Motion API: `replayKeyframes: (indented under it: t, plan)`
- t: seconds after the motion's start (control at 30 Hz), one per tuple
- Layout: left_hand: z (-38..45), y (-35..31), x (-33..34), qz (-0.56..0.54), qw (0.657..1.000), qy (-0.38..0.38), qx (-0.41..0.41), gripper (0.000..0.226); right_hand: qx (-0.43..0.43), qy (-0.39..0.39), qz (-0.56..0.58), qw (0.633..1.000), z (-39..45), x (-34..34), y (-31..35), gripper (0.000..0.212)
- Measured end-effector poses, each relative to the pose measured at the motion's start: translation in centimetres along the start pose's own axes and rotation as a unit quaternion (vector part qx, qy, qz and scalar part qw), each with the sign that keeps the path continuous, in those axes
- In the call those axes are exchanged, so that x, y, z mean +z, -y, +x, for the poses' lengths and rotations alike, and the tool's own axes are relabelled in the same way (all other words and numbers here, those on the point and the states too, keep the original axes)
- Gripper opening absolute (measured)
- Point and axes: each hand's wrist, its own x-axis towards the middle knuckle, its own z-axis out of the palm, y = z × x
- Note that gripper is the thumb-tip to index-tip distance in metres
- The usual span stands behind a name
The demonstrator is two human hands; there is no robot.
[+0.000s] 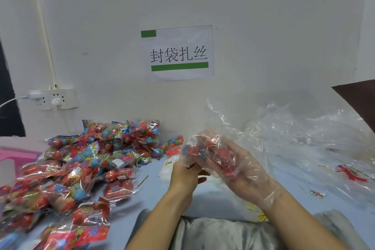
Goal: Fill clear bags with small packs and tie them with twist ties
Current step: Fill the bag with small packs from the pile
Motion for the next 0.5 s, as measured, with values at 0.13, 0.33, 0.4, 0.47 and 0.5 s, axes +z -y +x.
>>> replayKeyframes:
  t: [0.13, 0.33, 0.4, 0.47, 0.5]
  plan:
    - [-0.1, 0.0, 0.0, 0.053, 0.998, 0.011, -0.009, 0.029, -0.048, -0.029, -0.089, 0.994, 0.0, -0.5, 0.2, 0.022]
    - [0.1, -0.8, -0.9, -0.080, 0.996, -0.029, -0.002, 0.018, -0.047, 0.000, -0.043, 0.998, -0.3, -0.3, 1.0, 0.026]
    - [0.3, -1.4, -1.3, -0.146, 0.988, -0.040, -0.007, 0.027, -0.038, 0.002, -0.025, 0.999, -0.1, -0.5, 1.2, 0.030]
    - [0.4, -1.9, -1.9, -0.210, 0.976, -0.045, -0.038, 0.025, -0.027, -0.006, -0.017, 0.999, 0.1, -0.5, 1.3, 0.030]
    - [0.5, -2.0, -2.2, -0.239, 0.969, -0.029, -0.058, 0.022, -0.025, -0.007, -0.013, 1.000, 0.1, -0.7, 1.3, 0.030]
